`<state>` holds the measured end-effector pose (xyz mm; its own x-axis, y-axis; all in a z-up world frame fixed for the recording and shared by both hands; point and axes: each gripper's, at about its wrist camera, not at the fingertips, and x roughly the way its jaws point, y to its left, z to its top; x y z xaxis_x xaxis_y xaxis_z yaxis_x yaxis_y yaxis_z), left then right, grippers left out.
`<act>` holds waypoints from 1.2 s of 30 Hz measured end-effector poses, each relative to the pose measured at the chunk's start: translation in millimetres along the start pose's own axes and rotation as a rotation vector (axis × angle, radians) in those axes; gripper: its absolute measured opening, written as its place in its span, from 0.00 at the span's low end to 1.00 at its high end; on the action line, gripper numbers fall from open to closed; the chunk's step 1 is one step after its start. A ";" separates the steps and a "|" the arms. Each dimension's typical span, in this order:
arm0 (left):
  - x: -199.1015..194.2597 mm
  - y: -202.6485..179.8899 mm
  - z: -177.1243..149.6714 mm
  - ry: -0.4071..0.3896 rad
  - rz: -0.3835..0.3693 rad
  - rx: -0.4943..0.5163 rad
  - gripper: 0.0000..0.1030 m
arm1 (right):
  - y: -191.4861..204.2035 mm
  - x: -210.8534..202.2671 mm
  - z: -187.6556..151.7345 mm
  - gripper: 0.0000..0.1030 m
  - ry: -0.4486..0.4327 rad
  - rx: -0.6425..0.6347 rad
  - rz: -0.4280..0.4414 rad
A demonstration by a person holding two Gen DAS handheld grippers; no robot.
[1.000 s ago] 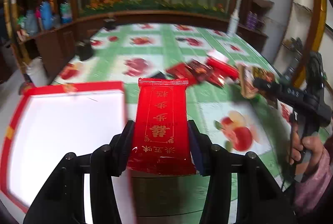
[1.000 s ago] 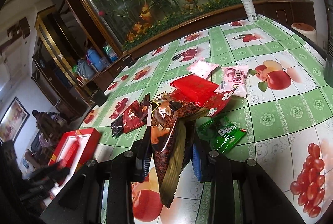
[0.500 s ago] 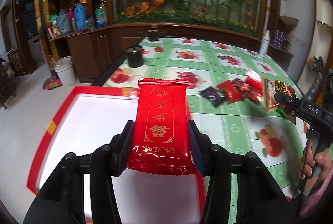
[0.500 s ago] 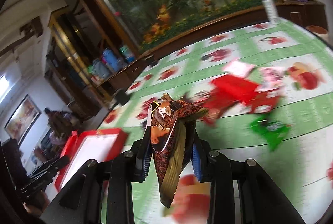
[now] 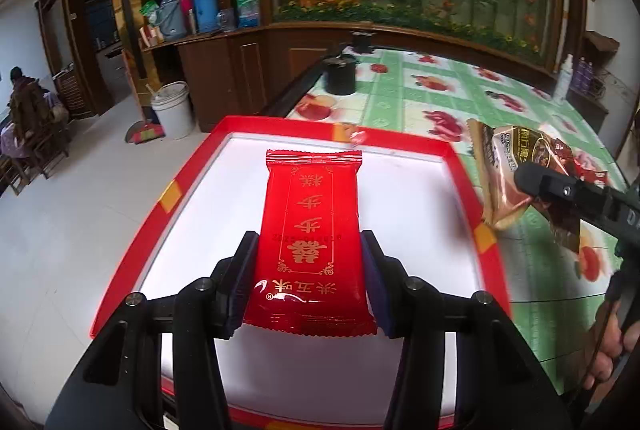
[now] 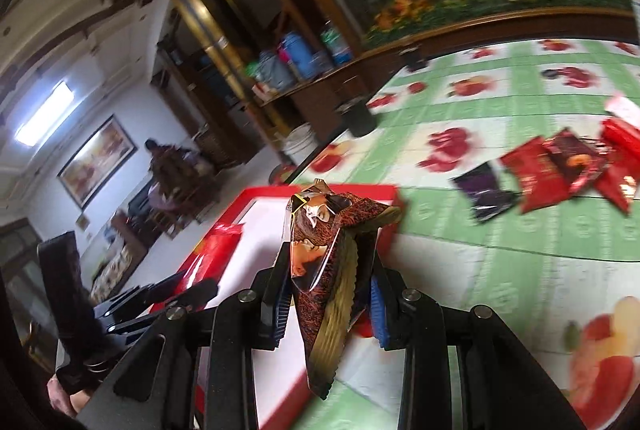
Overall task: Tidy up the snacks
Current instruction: 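Carry both snacks over the white tray and release the red snack from the left tool, then lower the brown-and-gold bag into the tray and open the right tool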
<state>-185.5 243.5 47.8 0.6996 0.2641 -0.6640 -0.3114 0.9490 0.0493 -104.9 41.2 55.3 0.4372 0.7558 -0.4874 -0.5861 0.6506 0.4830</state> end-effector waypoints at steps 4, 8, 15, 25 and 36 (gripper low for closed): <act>3.1 5.7 -4.1 0.009 0.028 -0.006 0.47 | 23.5 13.6 -9.2 0.32 0.038 -0.067 0.008; 4.5 9.1 -6.6 0.010 0.046 -0.007 0.47 | 36.9 20.5 -16.4 0.33 0.058 -0.124 0.003; 11.4 18.0 -7.4 0.027 0.072 -0.026 0.47 | 36.6 25.1 -19.7 0.37 0.078 -0.139 -0.013; 0.6 17.4 -6.7 -0.020 0.098 -0.036 0.63 | 14.9 6.6 -7.6 0.55 0.001 -0.060 -0.041; -18.2 -51.7 13.2 -0.057 -0.086 0.086 0.70 | -36.8 -32.2 5.6 0.56 -0.112 0.116 -0.120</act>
<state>-173.6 191.9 67.2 0.7576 0.1881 -0.6251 -0.1943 0.9792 0.0591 -93.6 -6.7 57.2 0.5760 0.6717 -0.4659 -0.4455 0.7358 0.5100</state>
